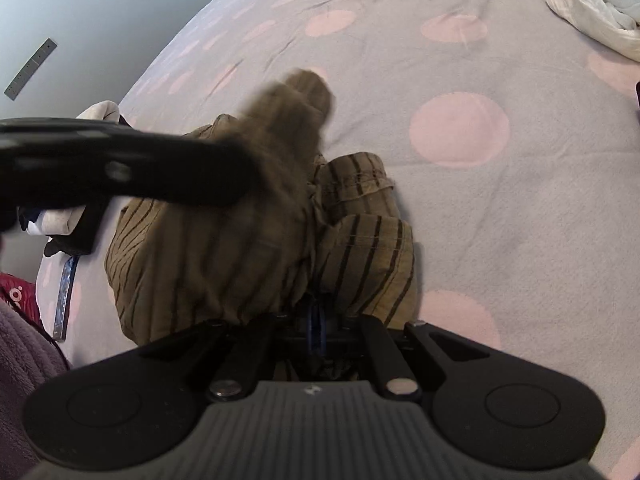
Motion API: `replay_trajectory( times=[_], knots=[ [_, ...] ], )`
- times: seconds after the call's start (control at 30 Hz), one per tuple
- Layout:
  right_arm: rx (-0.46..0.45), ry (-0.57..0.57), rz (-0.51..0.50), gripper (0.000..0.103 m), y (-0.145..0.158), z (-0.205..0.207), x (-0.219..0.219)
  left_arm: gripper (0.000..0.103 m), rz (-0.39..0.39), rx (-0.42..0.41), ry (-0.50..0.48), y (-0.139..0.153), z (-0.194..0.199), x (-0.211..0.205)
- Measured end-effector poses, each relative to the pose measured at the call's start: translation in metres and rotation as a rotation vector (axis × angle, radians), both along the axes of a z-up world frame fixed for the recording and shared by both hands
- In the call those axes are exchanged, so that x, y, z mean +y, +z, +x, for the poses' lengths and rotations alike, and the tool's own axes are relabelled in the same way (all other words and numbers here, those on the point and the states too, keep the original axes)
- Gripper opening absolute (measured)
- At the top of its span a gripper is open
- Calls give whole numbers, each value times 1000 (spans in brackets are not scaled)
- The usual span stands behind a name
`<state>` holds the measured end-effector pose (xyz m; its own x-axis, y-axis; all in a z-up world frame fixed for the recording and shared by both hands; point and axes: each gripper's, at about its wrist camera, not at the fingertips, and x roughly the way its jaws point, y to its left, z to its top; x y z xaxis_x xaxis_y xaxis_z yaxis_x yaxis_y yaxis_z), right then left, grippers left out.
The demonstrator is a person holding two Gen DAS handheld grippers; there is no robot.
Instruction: Fold clothes
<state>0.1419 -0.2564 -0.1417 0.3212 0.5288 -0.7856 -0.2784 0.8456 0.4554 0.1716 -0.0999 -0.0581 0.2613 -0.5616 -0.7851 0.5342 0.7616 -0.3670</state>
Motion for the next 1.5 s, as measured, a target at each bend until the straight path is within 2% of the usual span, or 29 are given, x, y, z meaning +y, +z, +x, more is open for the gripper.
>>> replay_trajectory(
  times=[0.1, 0.17, 0.2, 0.23, 0.33, 0.43, 0.5, 0.53, 0.6, 0.67, 0.87, 0.93, 0.97, 1.03, 1.2, 1.4, 1.5],
  knots=[
    [18, -6, -6, 11, 8, -2, -6, 3, 14, 16, -6, -12, 4, -7],
    [29, -24, -22, 19, 16, -4, -14, 3, 24, 26, -10, -21, 6, -12],
    [28, -43, -27, 29, 21, -5, -20, 3, 29, 31, -12, -25, 8, -15],
    [25, -63, -36, 31, 26, -7, -26, 3, 33, 36, -14, -29, 9, -17],
    [-19, -109, -75, 31, 41, -15, -42, 4, 49, 74, -5, -43, 12, -21],
    [-68, -134, -80, 31, 54, -23, -50, 10, 52, 88, 8, -46, 13, -21],
    [-101, -129, -63, 28, 64, -28, -51, 20, 42, 84, 9, -40, 11, -19],
    [-120, -116, -52, 22, 68, -31, -49, 23, 35, 74, 6, -35, 9, -17],
    [-164, -77, -31, 21, 74, -37, -45, 40, 25, 52, 1, -25, 5, -12],
    [-198, -37, -14, 20, 76, -41, -39, 44, 31, 13, 4, -14, -1, -5],
    [-248, 64, -20, 19, 73, -41, -13, 43, 48, -51, 57, 11, -12, 29],
    [-221, 48, -65, 19, 68, -37, -8, 39, 108, -75, 73, 14, -16, 38],
    [-204, 35, -89, 19, 65, -34, -6, 34, 145, -81, 84, 12, -17, 43],
    [-176, 8, -115, 20, 58, -33, -8, 32, 214, -92, 107, 7, -19, 53],
    [-148, -27, -143, 20, 43, -24, -10, 31, 300, -66, 173, -14, -14, 74],
    [-133, -35, -152, 20, 31, -16, -10, 28, 348, -33, 215, -42, -3, 92],
    [-118, -34, -162, 20, 23, -9, -8, 28, 344, 0, 227, -54, 3, 100]
  ],
)
